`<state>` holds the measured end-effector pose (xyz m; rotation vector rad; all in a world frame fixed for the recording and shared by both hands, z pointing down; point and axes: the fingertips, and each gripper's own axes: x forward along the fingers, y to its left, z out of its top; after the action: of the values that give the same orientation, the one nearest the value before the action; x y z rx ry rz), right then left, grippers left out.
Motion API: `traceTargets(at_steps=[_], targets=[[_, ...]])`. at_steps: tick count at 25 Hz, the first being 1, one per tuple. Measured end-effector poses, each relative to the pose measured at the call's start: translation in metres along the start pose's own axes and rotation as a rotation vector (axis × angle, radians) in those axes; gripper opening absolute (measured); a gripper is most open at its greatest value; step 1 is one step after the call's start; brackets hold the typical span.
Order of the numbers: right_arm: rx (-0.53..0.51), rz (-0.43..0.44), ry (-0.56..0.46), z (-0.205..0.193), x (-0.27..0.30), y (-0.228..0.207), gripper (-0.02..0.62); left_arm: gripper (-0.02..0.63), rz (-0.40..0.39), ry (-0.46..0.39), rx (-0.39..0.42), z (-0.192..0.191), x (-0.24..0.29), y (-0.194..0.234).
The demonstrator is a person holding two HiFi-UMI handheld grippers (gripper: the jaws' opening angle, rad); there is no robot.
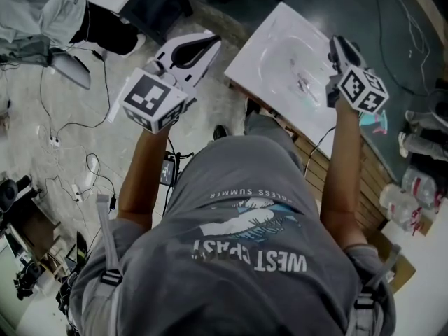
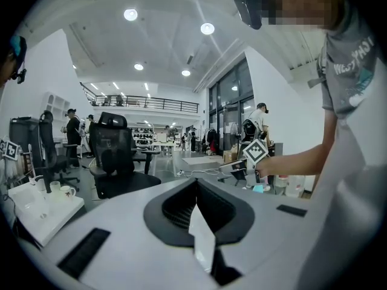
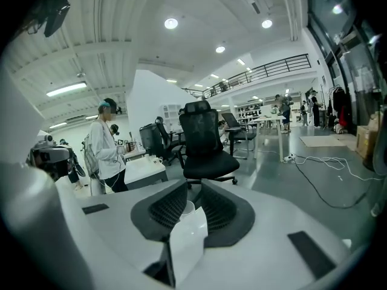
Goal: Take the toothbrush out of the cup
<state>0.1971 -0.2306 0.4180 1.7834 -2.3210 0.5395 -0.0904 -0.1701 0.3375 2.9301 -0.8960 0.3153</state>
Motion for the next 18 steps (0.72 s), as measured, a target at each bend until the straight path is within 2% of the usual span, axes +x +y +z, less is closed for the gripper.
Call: traceTargets(at_steps=[7, 11, 18], targets=[[-0.001, 0.001, 0.001, -0.002, -0.005, 0.002, 0.066, 0.000, -0.014, -0.012, 0.012, -0.001, -0.002, -0.004], [-0.023, 0.010, 0.005, -0.003, -0.007, 0.008, 0.012, -0.001, -0.016, -0.008, 0.019, -0.003, -0.005, -0.006], [-0.090, 0.022, 0.065, -0.011, -0.007, 0.018, 0.008, 0.000, -0.010, -0.005, 0.013, -0.005, -0.007, -0.005]])
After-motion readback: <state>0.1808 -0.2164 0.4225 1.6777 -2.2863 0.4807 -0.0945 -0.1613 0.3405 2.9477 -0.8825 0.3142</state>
